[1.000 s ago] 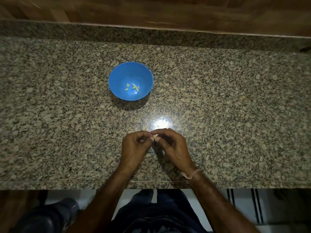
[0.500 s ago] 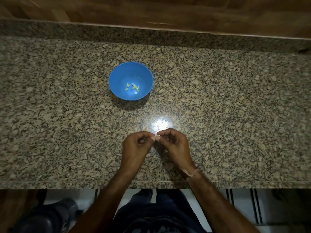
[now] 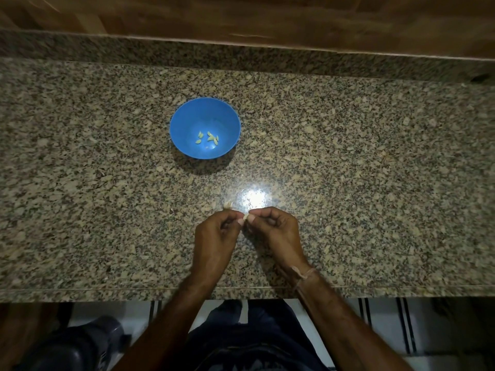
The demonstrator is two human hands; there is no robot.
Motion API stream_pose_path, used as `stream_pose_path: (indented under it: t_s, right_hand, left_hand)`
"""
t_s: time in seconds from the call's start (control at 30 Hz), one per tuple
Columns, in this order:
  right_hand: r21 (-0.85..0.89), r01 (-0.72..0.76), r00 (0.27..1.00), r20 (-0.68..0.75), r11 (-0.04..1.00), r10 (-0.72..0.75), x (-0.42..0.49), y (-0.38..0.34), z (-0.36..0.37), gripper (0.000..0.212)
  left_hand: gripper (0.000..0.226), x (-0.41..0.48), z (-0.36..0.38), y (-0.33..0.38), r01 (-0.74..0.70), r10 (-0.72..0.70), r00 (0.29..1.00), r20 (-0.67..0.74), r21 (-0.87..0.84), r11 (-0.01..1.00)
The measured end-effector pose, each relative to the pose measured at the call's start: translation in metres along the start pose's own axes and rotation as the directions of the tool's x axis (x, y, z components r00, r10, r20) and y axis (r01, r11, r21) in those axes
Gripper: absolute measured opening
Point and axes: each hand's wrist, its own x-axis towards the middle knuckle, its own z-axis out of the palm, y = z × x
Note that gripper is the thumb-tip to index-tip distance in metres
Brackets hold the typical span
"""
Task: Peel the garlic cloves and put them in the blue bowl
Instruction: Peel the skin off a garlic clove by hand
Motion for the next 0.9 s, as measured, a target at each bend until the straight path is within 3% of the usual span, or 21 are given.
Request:
stream_pose_path:
  t_s: [0.2, 0.43, 0.57, 0.77, 0.9]
  right_hand:
    - [-0.197, 0.160, 0.987, 0.032, 0.967, -0.157, 0.0040, -0.0012, -0.0039, 0.008]
    - [-0.241, 0.220, 0.975, 0.047, 0.945, -0.215, 0.0048, 0.0009, -0.0051, 0.007]
    - [-0.194, 0.172, 0.985, 0.045, 0.966, -0.167, 0.0047, 0.0008, -0.0046, 0.007]
    - [0.004, -0.047, 0.997, 0.057, 0.999, 0.047, 0.0014, 0.0040, -0.0025, 0.008]
    - [0.104, -0.093, 0.995, 0.036, 0.990, 0.090, 0.0041, 0.0024, 0.0006, 0.010]
  left_hand:
    - [0.007, 0.0040, -0.0019, 0.0017, -0.053, 0.055, 0.998, -0.014, 0.104, 0.993]
    - [0.007, 0.0054, -0.0026, 0.0028, -0.034, 0.034, 0.999, -0.003, 0.098, 0.995]
    - [0.010, 0.0036, -0.0010, 0.0026, -0.008, 0.007, 1.000, 0.007, 0.066, 0.998]
    - [0.008, 0.0066, 0.0001, 0.0046, 0.063, -0.063, 0.998, 0.001, 0.022, 0.998]
    - [0.005, 0.0086, 0.0023, 0.0033, 0.130, -0.128, 0.990, -0.062, 0.038, 0.991]
